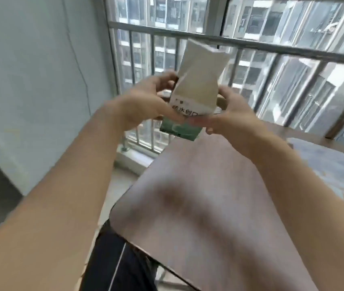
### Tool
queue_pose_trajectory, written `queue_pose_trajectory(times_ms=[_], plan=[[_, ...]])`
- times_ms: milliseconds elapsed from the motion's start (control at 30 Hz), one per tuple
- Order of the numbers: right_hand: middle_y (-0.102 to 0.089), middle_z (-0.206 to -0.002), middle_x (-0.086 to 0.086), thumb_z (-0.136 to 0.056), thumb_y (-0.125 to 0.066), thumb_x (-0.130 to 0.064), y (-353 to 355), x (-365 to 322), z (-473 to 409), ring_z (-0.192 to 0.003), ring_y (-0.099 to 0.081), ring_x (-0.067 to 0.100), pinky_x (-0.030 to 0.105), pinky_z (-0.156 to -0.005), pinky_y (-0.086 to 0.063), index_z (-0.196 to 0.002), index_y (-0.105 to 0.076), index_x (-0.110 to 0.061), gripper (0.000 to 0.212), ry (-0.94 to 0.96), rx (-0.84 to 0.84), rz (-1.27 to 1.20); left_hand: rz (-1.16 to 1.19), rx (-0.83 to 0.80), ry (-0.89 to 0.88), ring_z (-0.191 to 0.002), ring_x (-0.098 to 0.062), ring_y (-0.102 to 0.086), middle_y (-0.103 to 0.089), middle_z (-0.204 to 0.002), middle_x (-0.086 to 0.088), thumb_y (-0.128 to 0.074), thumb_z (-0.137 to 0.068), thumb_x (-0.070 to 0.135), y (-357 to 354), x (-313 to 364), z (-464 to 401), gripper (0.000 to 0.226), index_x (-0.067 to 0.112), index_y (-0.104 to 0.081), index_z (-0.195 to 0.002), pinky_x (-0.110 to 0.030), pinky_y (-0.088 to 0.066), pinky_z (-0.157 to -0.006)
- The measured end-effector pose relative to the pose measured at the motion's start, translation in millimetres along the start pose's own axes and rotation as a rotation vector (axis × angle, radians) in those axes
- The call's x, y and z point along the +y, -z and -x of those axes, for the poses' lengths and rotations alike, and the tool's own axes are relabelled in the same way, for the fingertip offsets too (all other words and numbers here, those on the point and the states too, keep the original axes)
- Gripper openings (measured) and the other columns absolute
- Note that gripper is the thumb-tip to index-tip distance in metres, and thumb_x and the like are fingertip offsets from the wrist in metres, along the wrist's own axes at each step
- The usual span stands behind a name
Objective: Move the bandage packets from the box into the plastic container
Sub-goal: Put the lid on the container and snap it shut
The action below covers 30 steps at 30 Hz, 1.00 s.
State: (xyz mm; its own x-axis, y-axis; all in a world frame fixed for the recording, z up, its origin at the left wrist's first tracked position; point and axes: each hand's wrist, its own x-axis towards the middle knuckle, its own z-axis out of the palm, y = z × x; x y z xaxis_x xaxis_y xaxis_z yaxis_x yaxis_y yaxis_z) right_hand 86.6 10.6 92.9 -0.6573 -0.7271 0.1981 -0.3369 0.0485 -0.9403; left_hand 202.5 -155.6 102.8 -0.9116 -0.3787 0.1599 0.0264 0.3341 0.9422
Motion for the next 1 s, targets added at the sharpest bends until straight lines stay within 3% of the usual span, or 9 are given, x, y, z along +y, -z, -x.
queue_pose_trajectory(times_ms=[100,167,267,367,433,600,667,800,1000], plan=[[-0.069,-0.119,0.005,-0.047,-0.101,-0.024,-108,-33,12,-0.096,-0.074,0.02,0.03,-0.065,-0.06,-0.127,-0.059,-0.016,0.091,-0.009,-0.211,-0.109,-0.072,0.141,0.032,-0.118,-0.019,-0.066,-0.065,-0.131,-0.007,-0.09,-0.062,0.004,87,-24,91,0.087,0.017,-0.053,-0.139,-0.033,-0.059,-0.093],[-0.072,-0.113,0.011,-0.06,-0.095,-0.007,-180,-43,26,-0.089,-0.077,0.024,0.032,-0.061,-0.062,-0.123,-0.06,-0.006,0.072,-0.057,-0.276,-0.302,-0.097,0.247,0.09,-0.11,-0.013,-0.07,-0.072,-0.119,0.001,-0.091,-0.061,0.001,124,-49,150,0.086,0.011,-0.051,-0.137,-0.026,-0.059,-0.085],[-0.073,-0.108,0.018,-0.07,-0.084,0.007,-304,-29,68,-0.081,-0.077,0.031,0.033,-0.054,-0.061,-0.117,-0.064,0.0,0.051,-0.328,-0.331,-0.481,-0.182,0.421,0.207,-0.092,-0.001,-0.073,-0.075,-0.101,0.01,-0.093,-0.051,0.017,160,-96,248,0.089,0.017,-0.051,-0.13,-0.019,-0.059,-0.072],[-0.073,-0.103,0.019,-0.075,-0.082,0.004,-398,18,114,-0.078,-0.075,0.027,0.021,-0.048,-0.055,-0.11,-0.066,0.004,0.039,-0.701,-0.434,-0.502,-0.41,0.521,0.323,-0.079,0.009,-0.064,-0.067,-0.093,0.012,-0.097,-0.045,0.038,173,-172,327,0.078,0.031,-0.055,-0.111,-0.013,-0.051,-0.067],[-0.073,-0.091,0.017,-0.079,-0.08,0.001,-436,65,136,-0.064,-0.068,0.021,0.019,-0.049,-0.053,-0.107,-0.067,0.006,0.03,-0.915,-0.564,-0.477,-0.487,0.52,0.442,-0.076,0.011,-0.06,-0.064,-0.09,0.016,-0.091,-0.049,0.032,165,-228,365,0.071,0.032,-0.055,-0.111,-0.01,-0.045,-0.068],[-0.063,-0.101,0.02,-0.089,-0.074,-0.005,-469,173,182,-0.078,-0.066,0.026,0.031,-0.081,-0.058,-0.112,-0.067,0.005,0.026,-1.269,-0.777,-0.269,-0.629,0.37,0.7,-0.118,-0.021,-0.053,-0.057,-0.125,-0.001,-0.085,-0.061,0.025,119,-349,432,0.079,0.019,-0.054,-0.133,-0.038,-0.046,-0.101],[-0.062,-0.097,0.024,-0.09,-0.07,-0.001,-462,190,190,-0.087,-0.064,0.033,0.031,-0.08,-0.058,-0.108,-0.065,0.006,0.02,-1.293,-0.759,-0.193,-0.612,0.292,0.735,-0.136,-0.022,-0.036,-0.046,-0.143,-0.001,-0.084,-0.068,0.02,103,-377,444,0.084,0.022,-0.048,-0.143,-0.041,-0.035,-0.115],[-0.057,-0.1,0.023,-0.089,-0.07,-0.002,-459,206,184,-0.082,-0.066,0.032,0.032,-0.066,-0.061,-0.116,-0.058,0.003,0.03,-1.306,-0.617,-0.172,-0.708,0.202,0.83,-0.146,-0.022,-0.019,-0.034,-0.152,0.002,-0.072,-0.072,-0.006,85,-420,447,0.089,0.027,-0.041,-0.149,-0.048,-0.028,-0.12],[-0.046,-0.129,0.023,-0.089,-0.071,-0.003,-451,195,184,-0.102,-0.063,0.036,0.037,-0.069,-0.061,-0.117,-0.054,0.0,0.033,-1.285,-0.576,-0.189,-0.804,0.233,0.948,-0.156,-0.026,0.009,-0.004,-0.167,0.001,-0.07,-0.068,-0.011,73,-445,437,0.12,0.03,-0.005,-0.159,-0.054,-0.006,-0.126]])
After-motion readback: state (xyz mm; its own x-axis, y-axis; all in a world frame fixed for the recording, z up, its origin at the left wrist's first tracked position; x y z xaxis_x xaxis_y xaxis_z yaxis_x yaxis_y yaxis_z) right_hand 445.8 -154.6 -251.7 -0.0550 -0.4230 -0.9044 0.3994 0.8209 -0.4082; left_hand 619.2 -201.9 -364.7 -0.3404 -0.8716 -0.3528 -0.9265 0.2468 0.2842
